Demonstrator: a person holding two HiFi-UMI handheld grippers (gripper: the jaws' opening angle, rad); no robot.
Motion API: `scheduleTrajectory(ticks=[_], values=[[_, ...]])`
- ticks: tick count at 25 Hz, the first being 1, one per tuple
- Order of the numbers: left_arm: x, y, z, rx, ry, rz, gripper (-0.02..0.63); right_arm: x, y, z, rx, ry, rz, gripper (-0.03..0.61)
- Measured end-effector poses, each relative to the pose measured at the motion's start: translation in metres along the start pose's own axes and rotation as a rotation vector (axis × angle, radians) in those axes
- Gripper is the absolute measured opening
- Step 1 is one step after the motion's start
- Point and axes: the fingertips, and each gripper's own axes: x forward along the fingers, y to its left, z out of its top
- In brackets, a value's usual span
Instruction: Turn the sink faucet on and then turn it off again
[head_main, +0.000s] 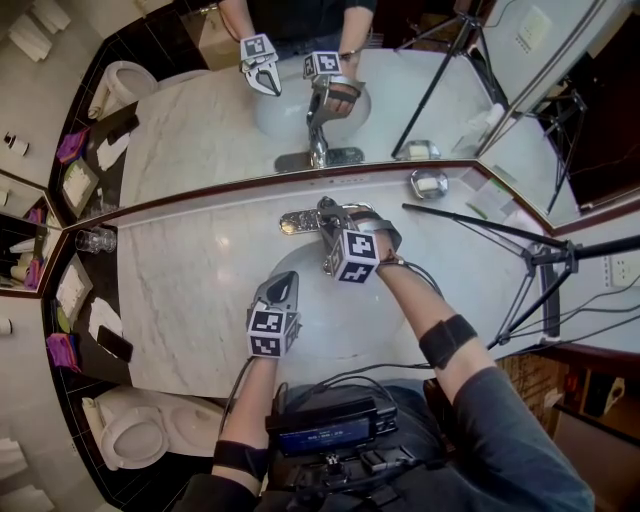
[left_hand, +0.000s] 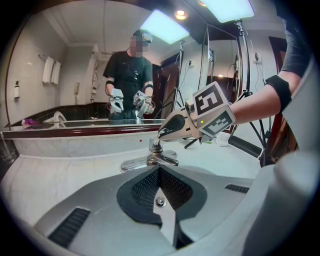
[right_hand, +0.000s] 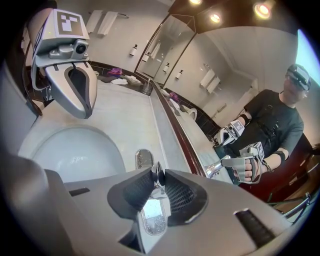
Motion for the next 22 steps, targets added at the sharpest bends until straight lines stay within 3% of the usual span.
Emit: scheduleTrajectory(ticks=[8,18,22], values=[[-0.001,0.001,0.001,0.006,-0.016,0.015,0.000,-0.003,0.003,-0.004,0.085,0.003,0.012,0.112],[-0.008,0.007,0.003,0.001,-0.022,0.032,0.000,-0.025,0.011,-0.005,0.088,0.013,-0.017,0.112],[-0.008,0.008,0.011,-0.004,-0.037,0.033,0.000,-0.042,0.014,-0.015,0.160,-0.005,-0.023,0.107]])
